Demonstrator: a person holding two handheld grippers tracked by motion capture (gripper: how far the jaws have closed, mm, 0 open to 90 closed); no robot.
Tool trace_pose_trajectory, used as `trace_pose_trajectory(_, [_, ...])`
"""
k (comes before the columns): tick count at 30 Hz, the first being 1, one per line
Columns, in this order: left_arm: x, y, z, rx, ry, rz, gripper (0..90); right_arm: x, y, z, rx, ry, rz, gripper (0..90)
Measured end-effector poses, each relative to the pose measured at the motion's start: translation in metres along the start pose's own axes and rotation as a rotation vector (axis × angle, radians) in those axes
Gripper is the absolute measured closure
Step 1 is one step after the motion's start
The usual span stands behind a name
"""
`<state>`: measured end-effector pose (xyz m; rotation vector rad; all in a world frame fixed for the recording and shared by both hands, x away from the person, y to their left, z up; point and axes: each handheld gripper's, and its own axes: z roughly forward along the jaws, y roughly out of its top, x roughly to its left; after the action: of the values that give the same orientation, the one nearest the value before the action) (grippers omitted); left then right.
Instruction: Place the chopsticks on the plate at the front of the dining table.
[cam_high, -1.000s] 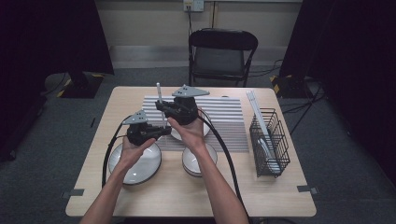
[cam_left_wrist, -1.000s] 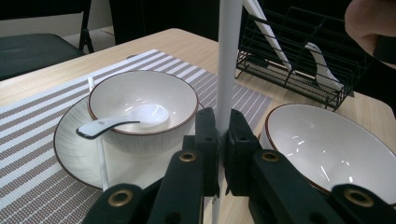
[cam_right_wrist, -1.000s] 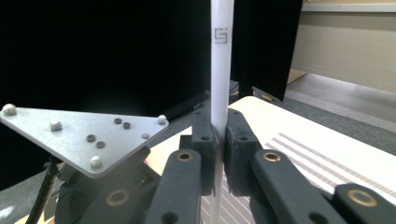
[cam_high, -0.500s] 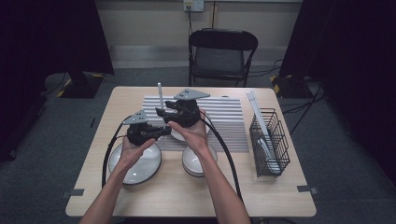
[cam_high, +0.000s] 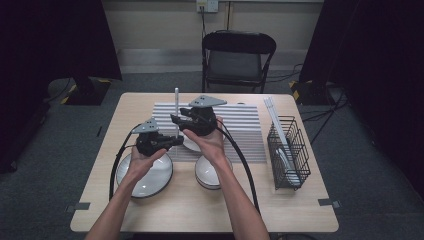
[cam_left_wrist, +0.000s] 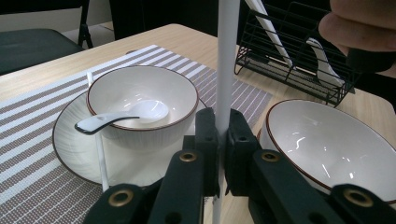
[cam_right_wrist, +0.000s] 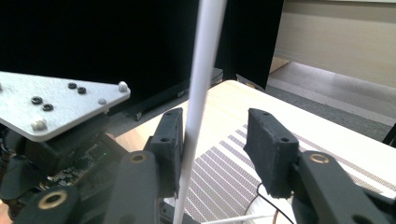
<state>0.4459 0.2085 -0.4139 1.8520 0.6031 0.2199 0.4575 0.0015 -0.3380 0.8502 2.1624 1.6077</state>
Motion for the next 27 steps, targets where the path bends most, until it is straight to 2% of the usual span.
trace_pose_trajectory(8, [0.000, 0.000, -0.001, -0.006, -0.002, -0.002, 86.1, -0.007, -0.004, 0.000, 0.014, -0.020, 0.013, 61.1])
trace_pose_trajectory(27, [0.000, 0.002, -0.005, -0.017, 0.004, -0.003, 86.2, -0.020, -0.014, -0.006, 0.022, -0.056, 0.031, 58.5])
